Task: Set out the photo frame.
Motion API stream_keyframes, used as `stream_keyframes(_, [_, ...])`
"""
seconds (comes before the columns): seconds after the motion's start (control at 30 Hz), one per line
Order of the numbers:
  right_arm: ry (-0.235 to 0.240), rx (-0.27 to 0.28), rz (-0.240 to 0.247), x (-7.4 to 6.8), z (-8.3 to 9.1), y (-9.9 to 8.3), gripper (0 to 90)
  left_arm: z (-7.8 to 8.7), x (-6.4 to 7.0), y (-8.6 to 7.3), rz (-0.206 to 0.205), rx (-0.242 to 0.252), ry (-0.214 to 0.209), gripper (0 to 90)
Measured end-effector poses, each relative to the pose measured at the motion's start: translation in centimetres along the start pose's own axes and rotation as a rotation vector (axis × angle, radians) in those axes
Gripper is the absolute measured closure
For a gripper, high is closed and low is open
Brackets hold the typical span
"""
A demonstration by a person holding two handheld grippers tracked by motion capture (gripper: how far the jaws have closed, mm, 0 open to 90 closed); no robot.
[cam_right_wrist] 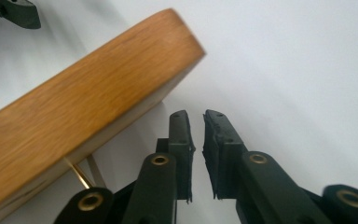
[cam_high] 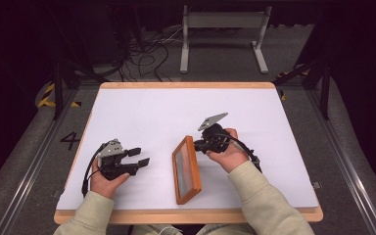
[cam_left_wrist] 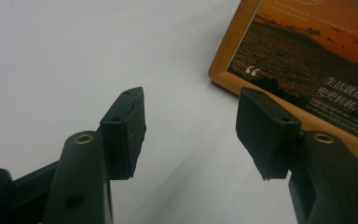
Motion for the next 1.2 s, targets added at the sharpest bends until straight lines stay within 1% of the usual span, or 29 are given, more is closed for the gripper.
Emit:
stream_keyframes(0.07, [-0.017, 0.001, -0.006, 0.0, 1.1, 0.1, 74.2, 0.0, 0.0, 0.0, 0.005, -0.002, -0.001, 43.1])
stream_keyframes(0.1, [-0.036, 0.008, 0.005, 0.1, 1.7, 0.2, 72.2, 0.0, 0.0, 0.0, 0.002, -0.001, 0.002, 43.1])
stream_keyframes(0.13, [-0.041, 0.004, -0.004, 0.0, 2.3, 0.3, 70.6, 0.0, 0.0, 0.0, 0.006, -0.001, 0.004, 43.1])
stream_keyframes(0.2, [-0.030, 0.005, -0.031, -0.2, 3.4, 0.5, 66.4, 0.0, 0.0, 0.0, 0.004, -0.004, 0.003, 43.1])
stream_keyframes(0.23, [-0.031, 0.002, -0.037, -0.4, 3.8, 0.7, 63.8, 0.0, 0.0, 0.0, 0.005, -0.003, 0.004, 43.0])
stream_keyframes(0.27, [-0.031, 0.002, -0.037, -0.4, 3.8, 0.7, 63.8, 0.0, 0.0, 0.0, 0.005, -0.003, 0.004, 43.1])
stream_keyframes(0.33, [-0.038, 0.003, -0.035, -0.9, 4.7, 1.0, 56.9, 0.0, 0.1, 0.0, 0.009, -0.003, 0.002, 43.1])
stream_keyframes(0.37, [-0.040, 0.002, -0.032, -1.4, 5.4, 1.3, 52.7, 0.0, 0.0, 0.0, 0.004, -0.004, 0.003, 43.0])
stream_keyframes(0.43, [-0.039, 0.011, -0.035, -1.9, 5.8, 1.6, 47.5, 0.0, 0.1, 0.0, 0.006, -0.004, 0.002, 43.0])
stream_keyframes(0.47, [-0.039, 0.011, -0.035, -1.9, 5.8, 1.6, 47.5, 0.0, 0.1, 0.0, 0.006, -0.004, 0.002, 43.1])
stream_keyframes(0.5, [-0.030, 0.006, -0.050, -2.6, 6.1, 1.8, 38.1, 0.0, 0.1, 0.0, 0.005, -0.005, 0.004, 43.1])
stream_keyframes(0.53, [-0.030, 0.006, -0.050, -2.6, 6.1, 1.8, 38.1, 0.0, 0.1, 0.0, 0.005, -0.005, 0.004, 43.0])
stream_keyframes(0.57, [-0.024, 0.002, -0.057, -3.2, 6.0, 1.9, 31.1, 0.0, 0.1, 0.0, 0.005, -0.005, 0.003, 43.0])
stream_keyframes(0.6, [-0.024, 0.002, -0.057, -3.2, 6.0, 1.9, 31.1, 0.0, 0.1, 0.0, 0.005, -0.006, 0.003, 43.0])
stream_keyframes(0.63, [-0.017, -0.006, -0.068, -3.9, 5.8, 2.0, 25.9, 0.0, 0.1, 0.0, 0.004, -0.005, 0.003, 43.0])
stream_keyframes(0.73, [0.000, -0.012, -0.080, -4.6, 5.5, 2.2, 21.5, -0.1, 0.1, 0.0, 0.002, -0.007, 0.003, 43.0])
stream_keyframes(0.77, [0.005, -0.015, -0.086, -4.8, 5.3, 2.2, 20.4, -0.1, 0.0, 0.0, -0.005, -0.007, 0.003, 43.0])
stream_keyframes(0.83, [0.013, -0.025, -0.097, -5.2, 4.8, 2.2, 19.9, -0.1, 0.0, 0.0, 0.000, -0.007, 0.003, 43.0])
stream_keyframes(0.93, [0.029, -0.050, -0.120, -5.4, 3.8, 2.1, 19.4, -0.1, 0.0, 0.0, -0.006, -0.008, 0.002, 43.0])
stream_keyframes(0.97, [0.029, -0.050, -0.120, -5.4, 3.8, 2.1, 19.4, -0.1, 0.0, 0.0, -0.006, -0.008, 0.002, 43.0])
stream_keyframes(1.03, [0.040, -0.072, -0.132, -5.6, 3.0, 1.9, 19.4, -0.1, 0.0, 0.0, -0.006, -0.009, 0.001, 43.0])
stream_keyframes(1.07, [0.053, -0.093, -0.139, -5.8, 2.3, 1.8, 19.4, -0.1, 0.0, -0.1, -0.004, -0.010, 0.001, 42.9])
stream_keyframes(1.17, [0.059, -0.109, -0.143, -6.0, 1.7, 1.7, 19.9, -0.1, 0.1, -0.1, -0.005, -0.011, 0.000, 42.9])
stream_keyframes(1.2, [0.067, -0.118, -0.148, -6.1, 1.4, 1.7, 21.5, -0.1, 0.1, -0.1, -0.005, -0.011, 0.000, 43.0])
Point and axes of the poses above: each handheld gripper's, and its own axes: z roughly backward along the jaws, y roughly out of its top, x roughly to its right, the point moved 4 cm from there along -z, roughly forward along the jaws, and after that the axes turned 6 degrees about z, right-handed, at the moved point
